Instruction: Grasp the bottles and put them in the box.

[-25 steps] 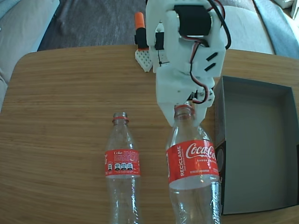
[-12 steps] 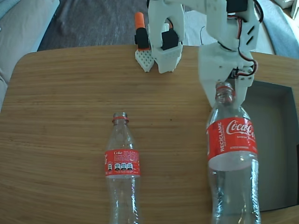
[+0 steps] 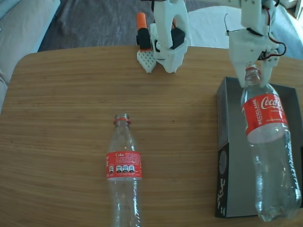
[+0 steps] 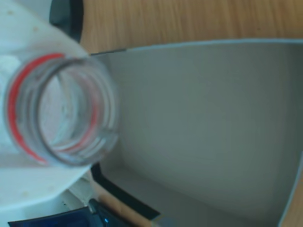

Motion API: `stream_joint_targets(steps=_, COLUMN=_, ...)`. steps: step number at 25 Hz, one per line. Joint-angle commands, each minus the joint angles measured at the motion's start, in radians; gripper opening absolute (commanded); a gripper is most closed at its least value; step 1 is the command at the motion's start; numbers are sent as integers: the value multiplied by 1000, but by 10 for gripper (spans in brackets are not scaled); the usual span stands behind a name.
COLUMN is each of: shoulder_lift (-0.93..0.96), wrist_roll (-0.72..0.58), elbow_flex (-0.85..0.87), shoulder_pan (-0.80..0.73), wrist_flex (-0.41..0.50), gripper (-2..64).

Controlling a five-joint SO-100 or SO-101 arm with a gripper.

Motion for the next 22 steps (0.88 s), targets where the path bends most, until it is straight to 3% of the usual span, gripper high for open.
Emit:
stream_joint_targets(steps=1, shoulder_lift=3, wrist_roll=51, elbow_flex=-49, shoulder_pan=-44, wrist_flex=-14, gripper=107)
stream_joint_targets(steps=14, shoulder_lift=-156, wrist_roll=69, elbow_flex=-37, shoulder_pan=-106, wrist_flex=-155, gripper=107)
stream_joint_targets(steps=20, shoulder_lift=-225, wrist_roll=112, elbow_flex=-49, shoulder_pan=-109, wrist_flex=-149, gripper=106)
stream_joint_targets(steps=22, shoulder_lift=-232, wrist_roll=158, elbow_flex=-51, shoulder_pan=-109, wrist_flex=-147, gripper=76)
